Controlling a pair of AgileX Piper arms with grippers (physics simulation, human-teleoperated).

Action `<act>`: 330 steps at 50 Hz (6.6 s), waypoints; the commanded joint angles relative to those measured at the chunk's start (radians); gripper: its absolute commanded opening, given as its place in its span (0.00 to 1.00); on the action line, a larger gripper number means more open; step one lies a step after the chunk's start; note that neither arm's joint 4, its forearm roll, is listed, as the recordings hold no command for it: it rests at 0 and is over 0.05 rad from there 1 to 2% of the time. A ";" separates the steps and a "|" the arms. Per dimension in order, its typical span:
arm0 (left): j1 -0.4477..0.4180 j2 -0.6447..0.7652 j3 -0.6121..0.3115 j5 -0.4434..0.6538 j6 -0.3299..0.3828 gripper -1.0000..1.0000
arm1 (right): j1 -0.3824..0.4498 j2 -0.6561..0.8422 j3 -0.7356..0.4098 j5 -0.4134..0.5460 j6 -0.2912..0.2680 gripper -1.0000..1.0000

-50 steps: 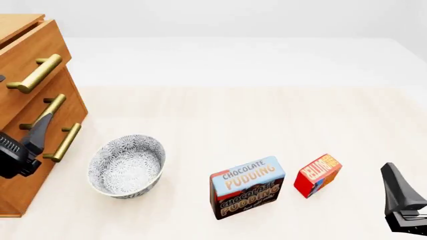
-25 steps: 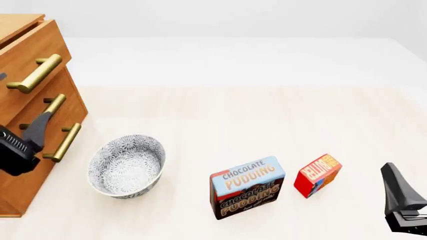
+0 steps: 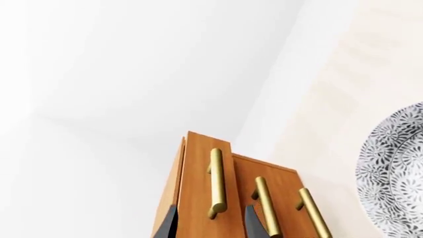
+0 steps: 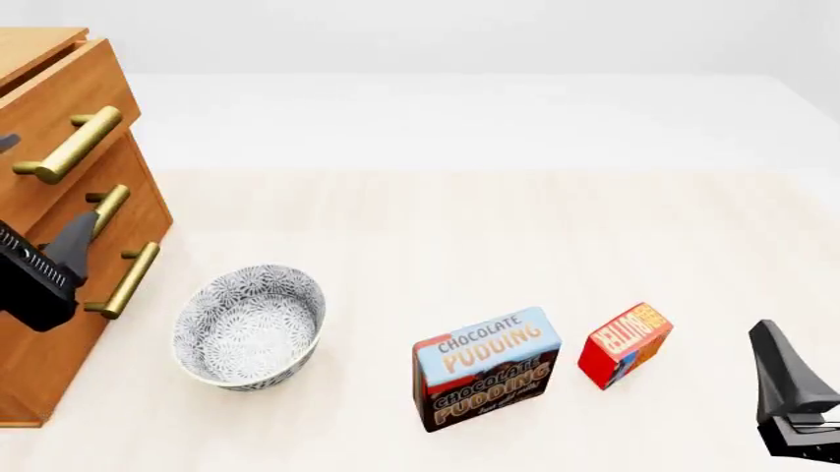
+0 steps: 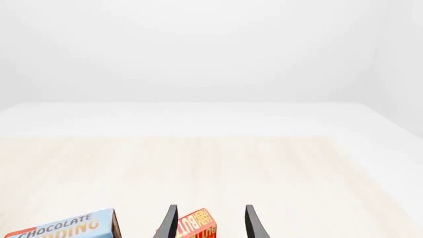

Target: Put the butter at the back in the top drawer of the cabinet and close it.

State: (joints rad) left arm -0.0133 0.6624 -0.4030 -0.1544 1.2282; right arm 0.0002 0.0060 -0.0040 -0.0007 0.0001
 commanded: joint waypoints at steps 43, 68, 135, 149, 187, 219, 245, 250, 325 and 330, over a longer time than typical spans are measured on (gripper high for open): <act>0.080 0.108 0.004 -0.080 0.084 1.00 | 0.000 0.000 0.000 0.000 0.000 1.00; 0.106 0.124 -0.023 -0.060 0.061 1.00 | 0.000 0.000 0.000 0.000 0.000 1.00; 0.143 0.277 -0.040 -0.168 0.074 1.00 | 0.000 0.000 0.000 0.000 0.000 1.00; 0.148 0.302 -0.043 -0.186 0.076 1.00 | 0.000 0.000 0.000 0.000 0.000 1.00; 0.168 0.385 -0.060 -0.237 0.073 1.00 | 0.000 0.000 0.000 0.000 0.000 1.00; 0.156 0.420 -0.078 -0.245 0.064 0.00 | 0.000 0.000 0.000 0.000 0.000 1.00; 0.124 0.375 -0.076 -0.209 0.065 0.00 | 0.000 0.000 0.000 0.000 0.000 1.00; 0.119 0.376 -0.067 -0.214 0.066 0.00 | 0.000 0.000 0.000 0.000 0.000 1.00; 0.034 0.489 -0.046 -0.251 0.027 0.00 | 0.000 0.000 0.000 0.000 0.000 1.00; 0.029 0.490 -0.040 -0.253 0.028 0.00 | 0.000 0.000 0.000 0.000 0.000 1.00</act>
State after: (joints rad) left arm 0.0587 1.0655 -0.4617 -0.4346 1.2611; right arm 0.0001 0.0060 -0.0040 -0.0007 0.0001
